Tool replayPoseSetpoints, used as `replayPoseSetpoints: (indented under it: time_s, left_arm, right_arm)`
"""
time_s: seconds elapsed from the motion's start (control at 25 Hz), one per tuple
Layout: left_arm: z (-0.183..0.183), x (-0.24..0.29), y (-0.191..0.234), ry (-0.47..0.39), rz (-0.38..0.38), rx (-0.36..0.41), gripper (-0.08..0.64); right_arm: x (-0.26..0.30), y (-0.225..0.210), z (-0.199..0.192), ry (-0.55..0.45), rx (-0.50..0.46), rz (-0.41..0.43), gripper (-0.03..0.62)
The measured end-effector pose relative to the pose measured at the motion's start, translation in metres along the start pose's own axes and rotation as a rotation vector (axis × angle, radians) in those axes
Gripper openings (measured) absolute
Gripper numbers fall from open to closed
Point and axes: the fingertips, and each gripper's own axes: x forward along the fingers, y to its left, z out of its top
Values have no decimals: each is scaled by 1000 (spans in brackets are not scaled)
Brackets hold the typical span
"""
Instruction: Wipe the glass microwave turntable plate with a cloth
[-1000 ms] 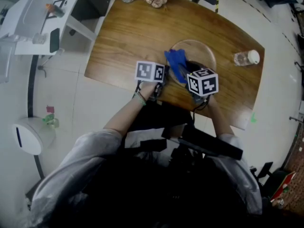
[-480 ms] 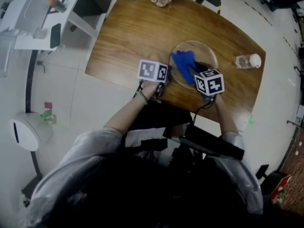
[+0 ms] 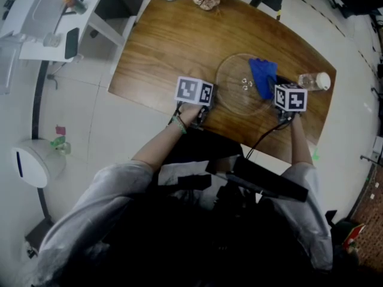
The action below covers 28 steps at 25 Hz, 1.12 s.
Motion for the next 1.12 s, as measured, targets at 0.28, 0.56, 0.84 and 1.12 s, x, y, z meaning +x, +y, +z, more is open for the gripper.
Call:
replayPoseSetpoints:
  time_s: [0.28, 0.56, 0.84, 1.12]
  left_arm:
    - [-2, 1, -5, 6, -1, 48, 11]
    - [-1, 1, -3, 9, 10, 47, 11]
    - [-1, 0, -4, 4, 13, 52, 11]
    - [0, 0, -5, 1, 19, 56, 11]
  right_arm:
    - [2, -12, 2, -23, 83, -43, 118]
    - [-10, 24, 9, -85, 143, 33, 117]
    - [-21, 107, 2, -90, 106, 240, 117]
    - [-33, 187, -21, -63, 11, 400, 117]
